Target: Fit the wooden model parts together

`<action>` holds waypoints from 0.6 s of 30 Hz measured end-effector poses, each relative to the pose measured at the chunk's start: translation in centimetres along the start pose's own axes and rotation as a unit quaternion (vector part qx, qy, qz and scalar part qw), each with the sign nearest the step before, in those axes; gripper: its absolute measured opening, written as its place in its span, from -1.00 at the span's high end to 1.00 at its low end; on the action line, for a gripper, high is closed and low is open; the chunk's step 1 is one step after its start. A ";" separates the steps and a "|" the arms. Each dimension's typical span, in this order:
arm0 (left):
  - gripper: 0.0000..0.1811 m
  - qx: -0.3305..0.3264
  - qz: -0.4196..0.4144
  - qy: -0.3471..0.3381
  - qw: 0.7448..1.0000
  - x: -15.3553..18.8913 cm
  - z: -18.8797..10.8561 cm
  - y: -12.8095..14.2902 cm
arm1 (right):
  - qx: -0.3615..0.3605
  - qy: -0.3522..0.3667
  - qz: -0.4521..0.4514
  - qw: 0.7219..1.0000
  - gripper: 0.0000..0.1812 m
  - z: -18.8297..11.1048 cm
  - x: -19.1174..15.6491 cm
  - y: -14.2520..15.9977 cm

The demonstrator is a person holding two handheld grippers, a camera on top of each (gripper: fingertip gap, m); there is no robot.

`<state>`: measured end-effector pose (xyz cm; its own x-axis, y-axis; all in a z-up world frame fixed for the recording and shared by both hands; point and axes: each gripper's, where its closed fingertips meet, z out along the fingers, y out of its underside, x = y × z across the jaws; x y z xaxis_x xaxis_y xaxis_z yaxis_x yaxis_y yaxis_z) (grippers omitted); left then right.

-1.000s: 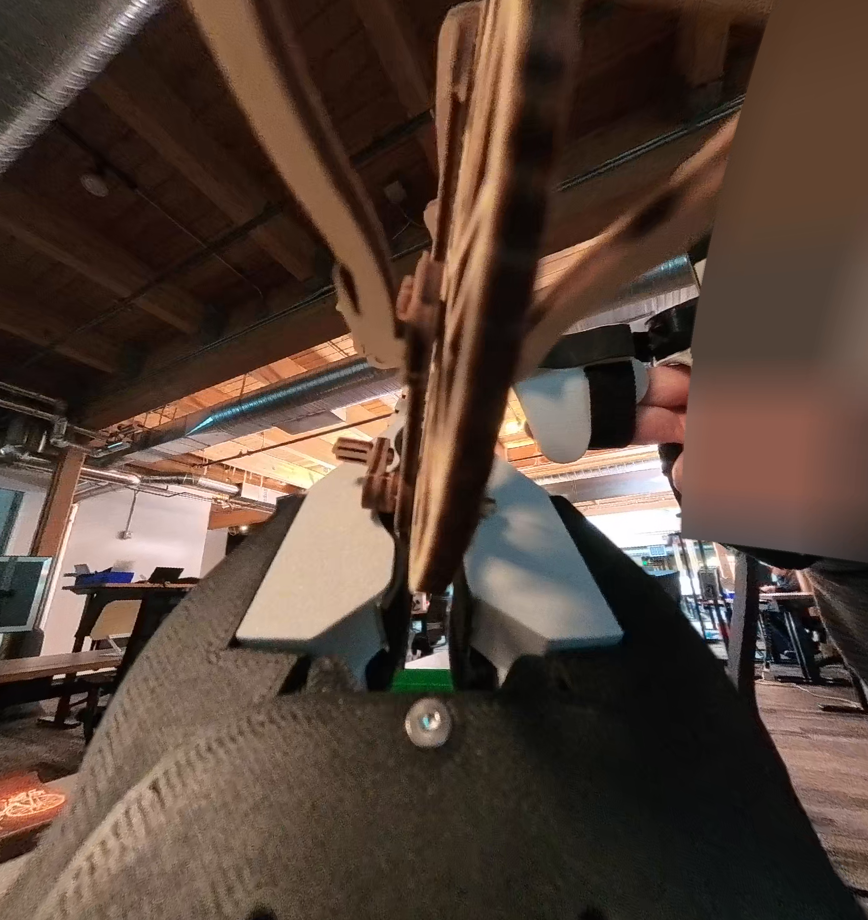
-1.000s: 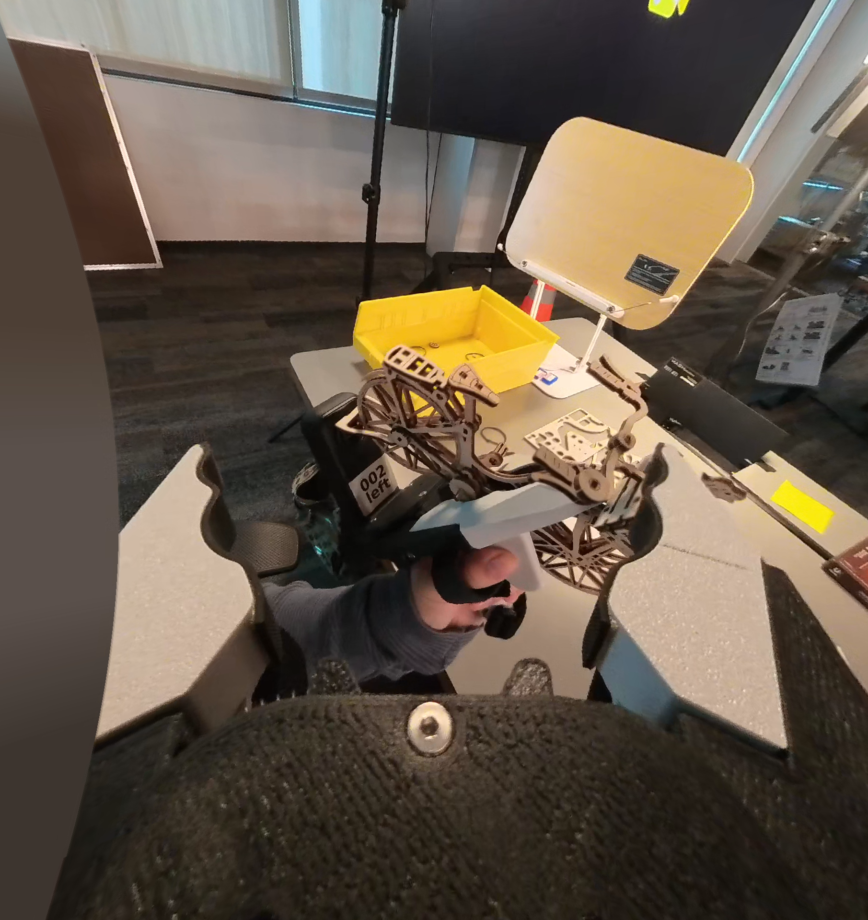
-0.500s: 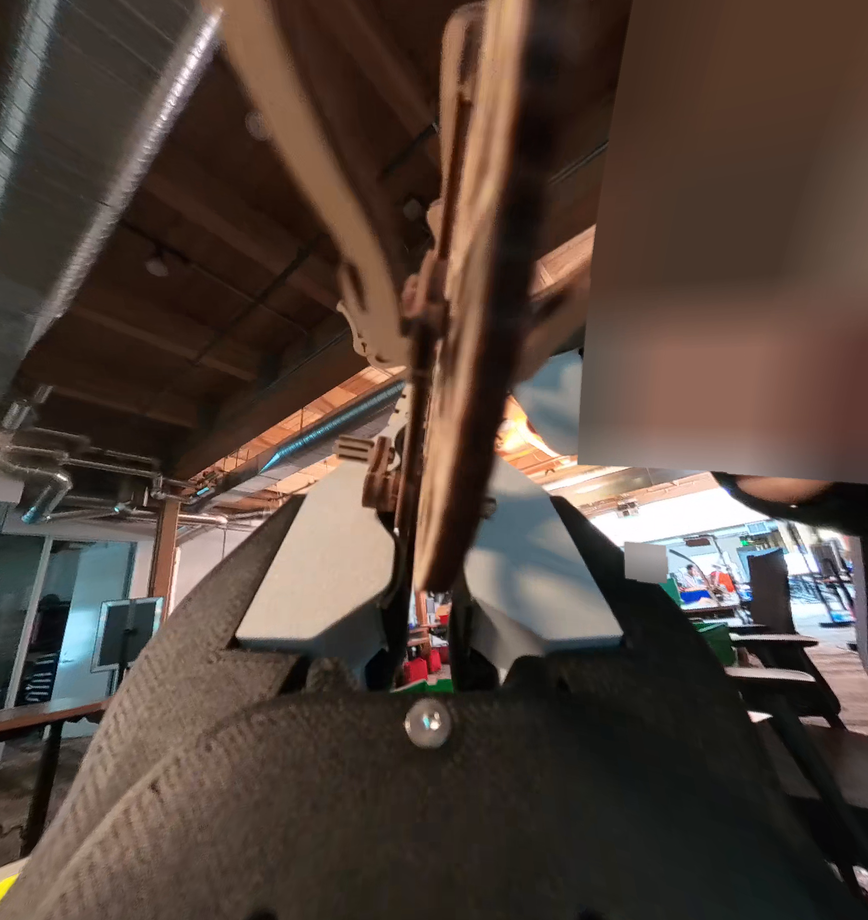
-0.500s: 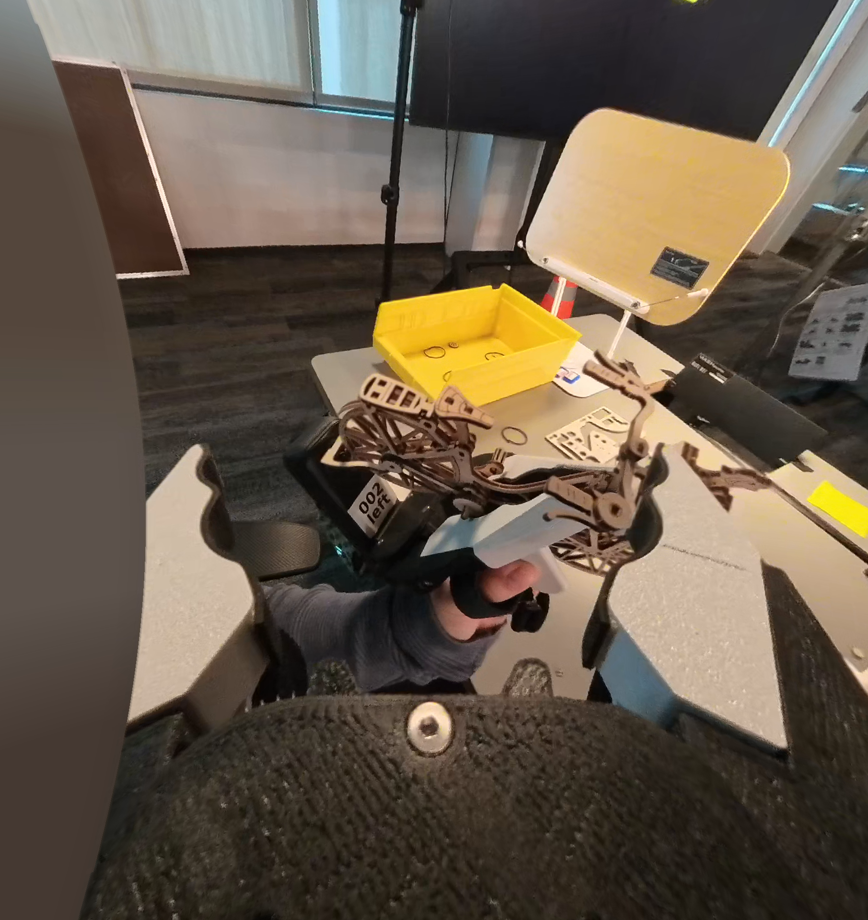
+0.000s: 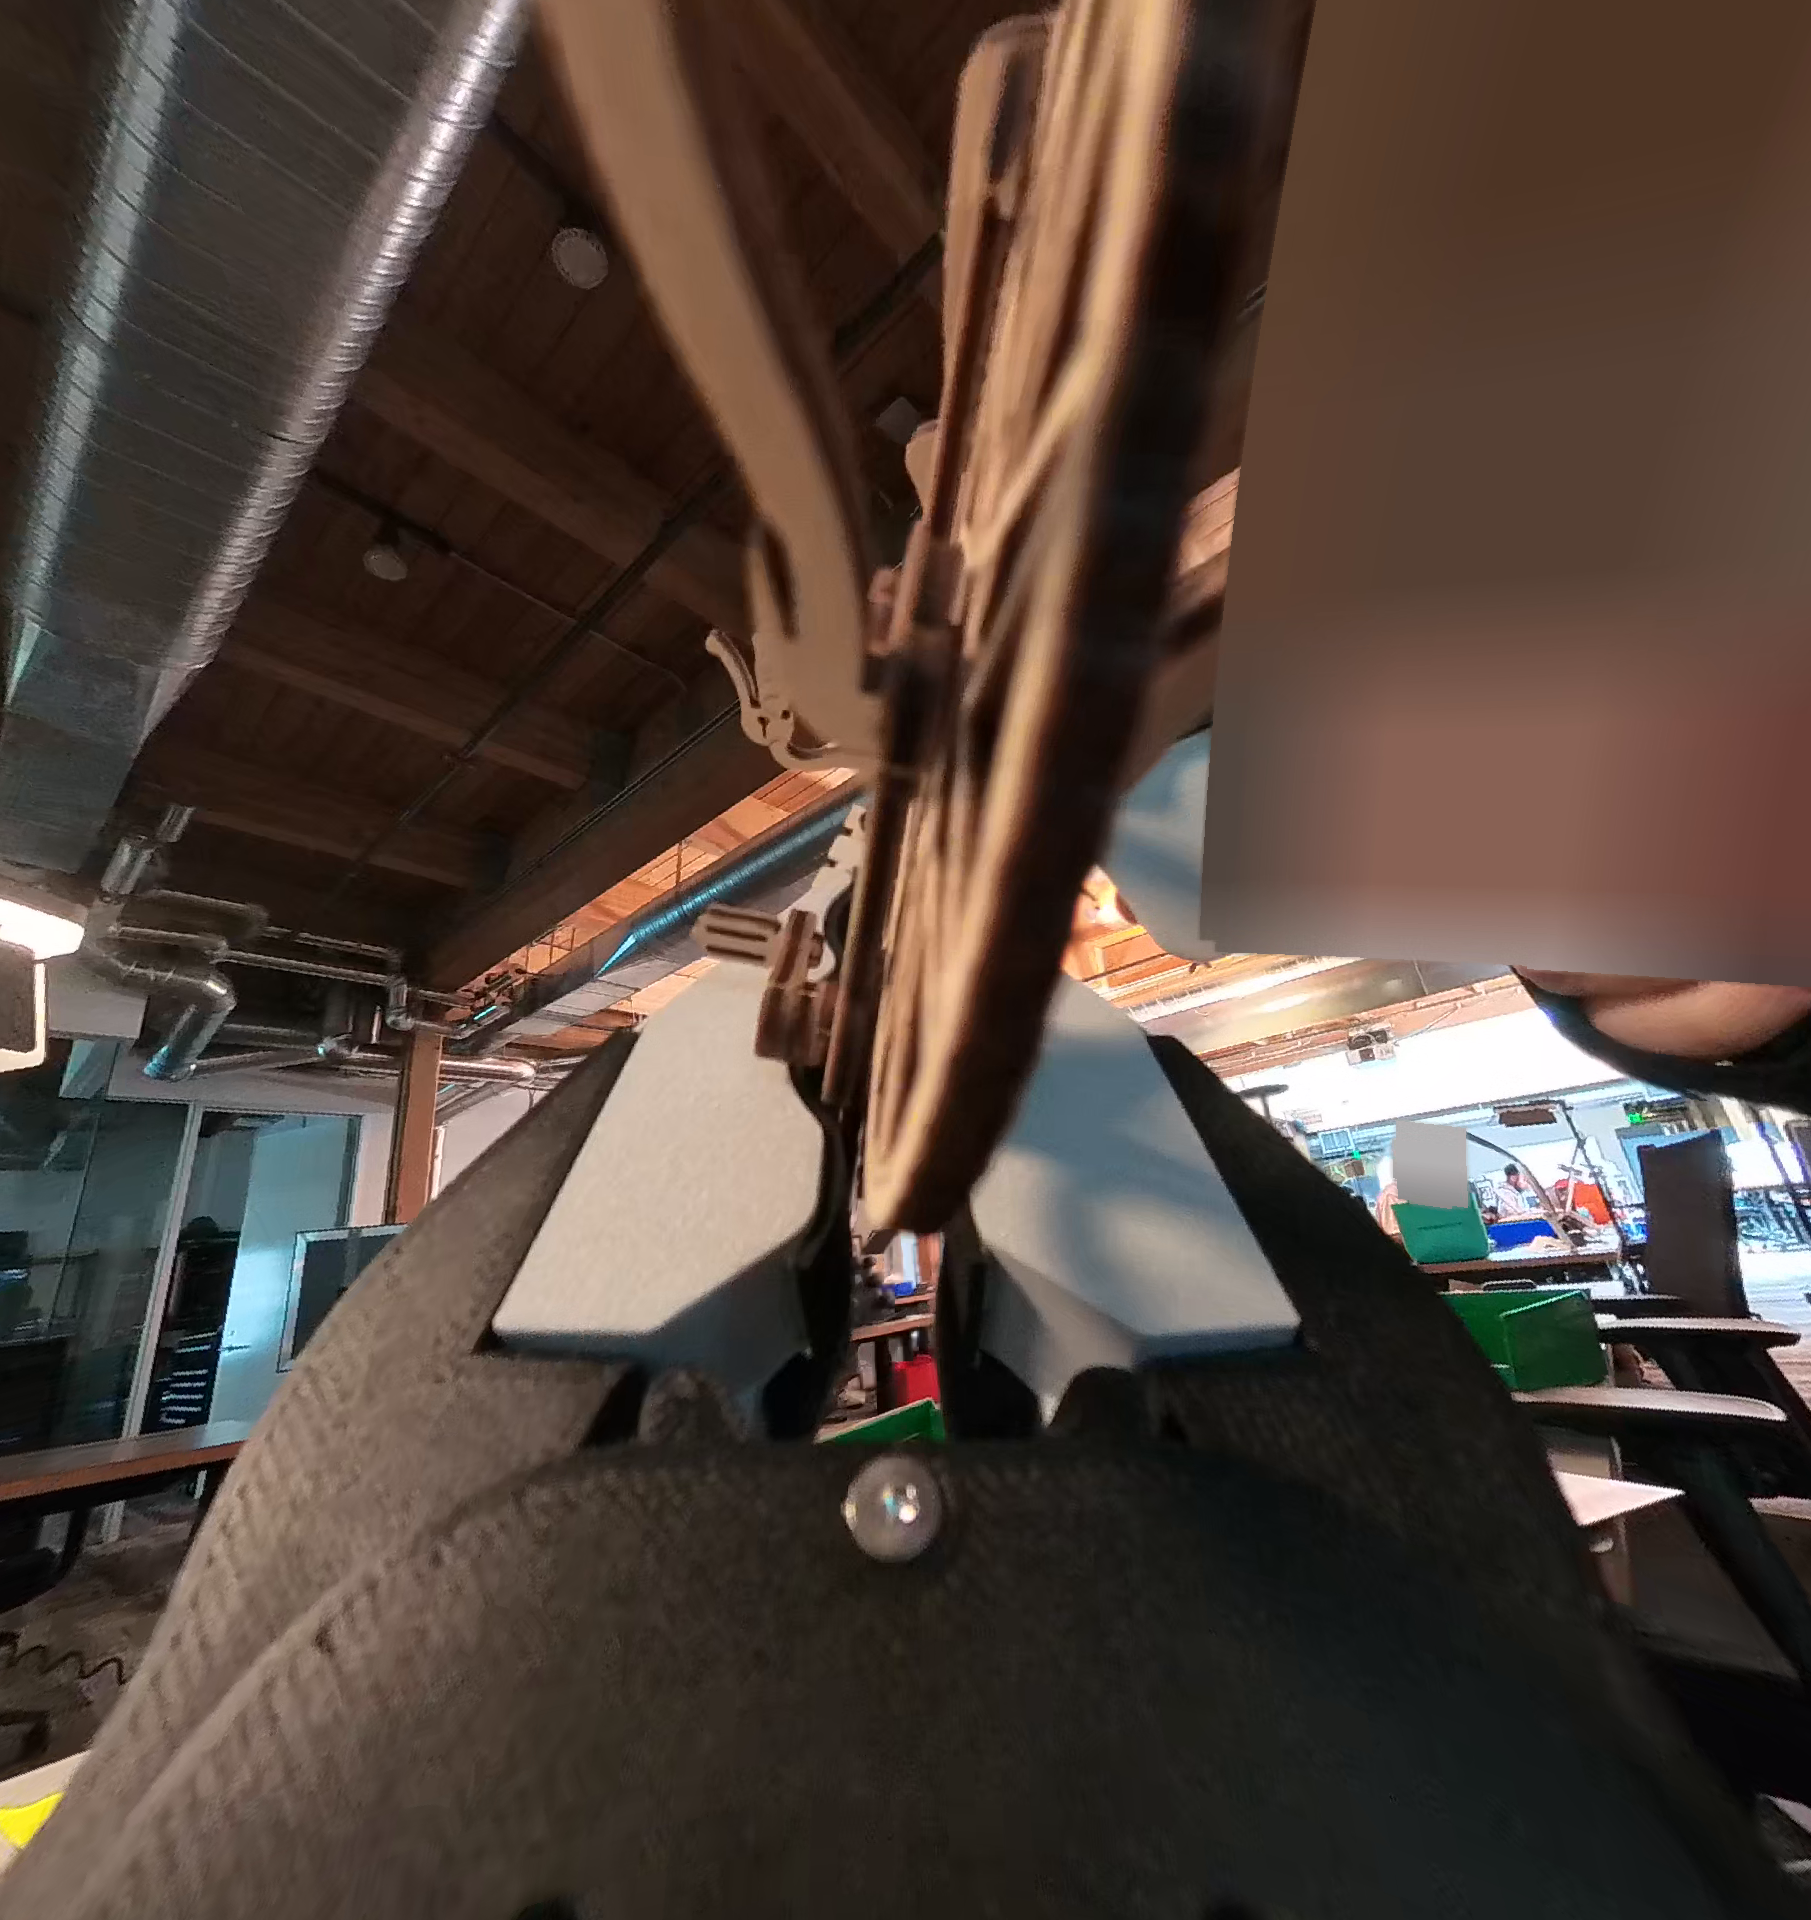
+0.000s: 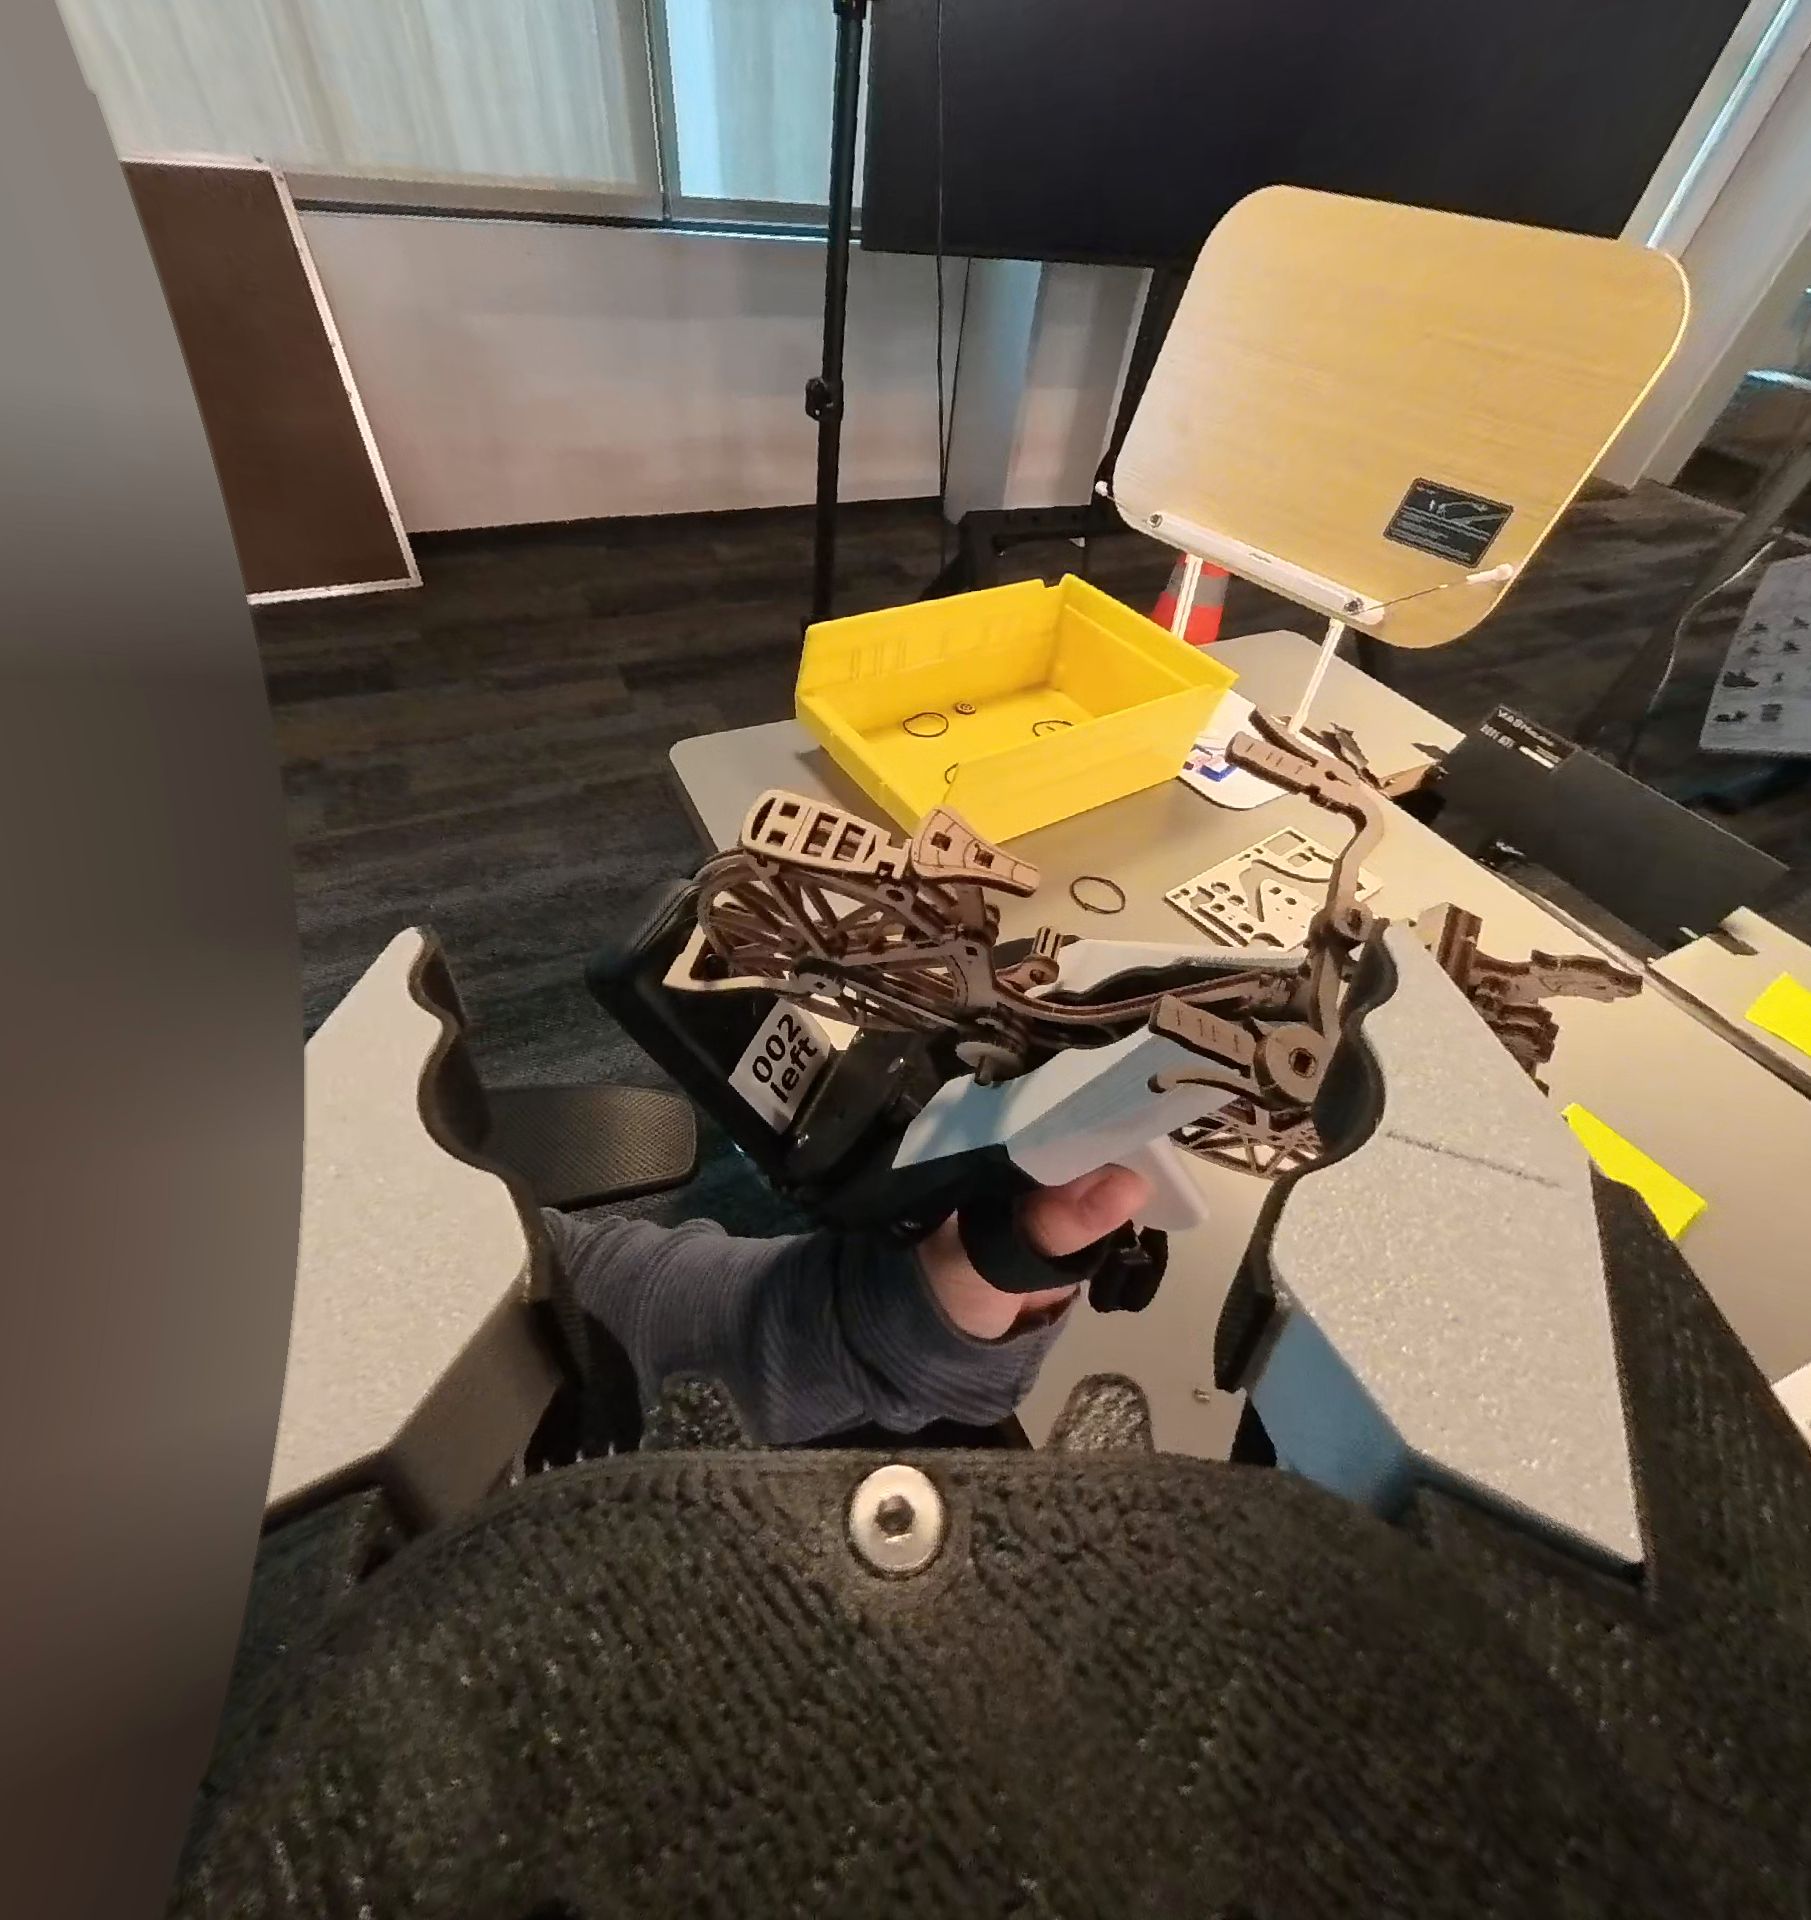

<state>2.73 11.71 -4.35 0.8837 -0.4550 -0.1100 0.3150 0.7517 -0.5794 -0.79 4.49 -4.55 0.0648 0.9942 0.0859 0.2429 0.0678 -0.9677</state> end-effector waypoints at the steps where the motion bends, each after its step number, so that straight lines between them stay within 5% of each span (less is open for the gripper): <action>1: 0.94 -0.002 0.001 0.000 1.000 0.0 0.0 0.1 | 0.000 0.002 -0.001 1.000 -0.76 0.0 0.1 0.0; 6: 0.92 -0.014 -0.032 -0.004 0.999 -0.8 0.3 0.7 | 0.022 0.033 -0.033 0.999 -0.76 0.1 1.0 -0.2; 11: 0.94 -0.007 -0.178 0.008 0.984 -2.4 -0.1 0.8 | 0.085 0.066 -0.086 0.991 -0.76 -2.1 1.7 -2.2; 18: 0.93 -0.009 -0.343 0.086 0.935 -2.0 0.1 0.1 | 0.122 0.049 -0.070 0.989 -0.38 -4.7 6.1 -1.9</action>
<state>1.07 12.72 -4.16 0.4062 -0.8986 0.1657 0.7807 0.2470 -0.5741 3.71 10.02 -1.11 0.1430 0.9617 0.2336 0.0151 0.2339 -0.9721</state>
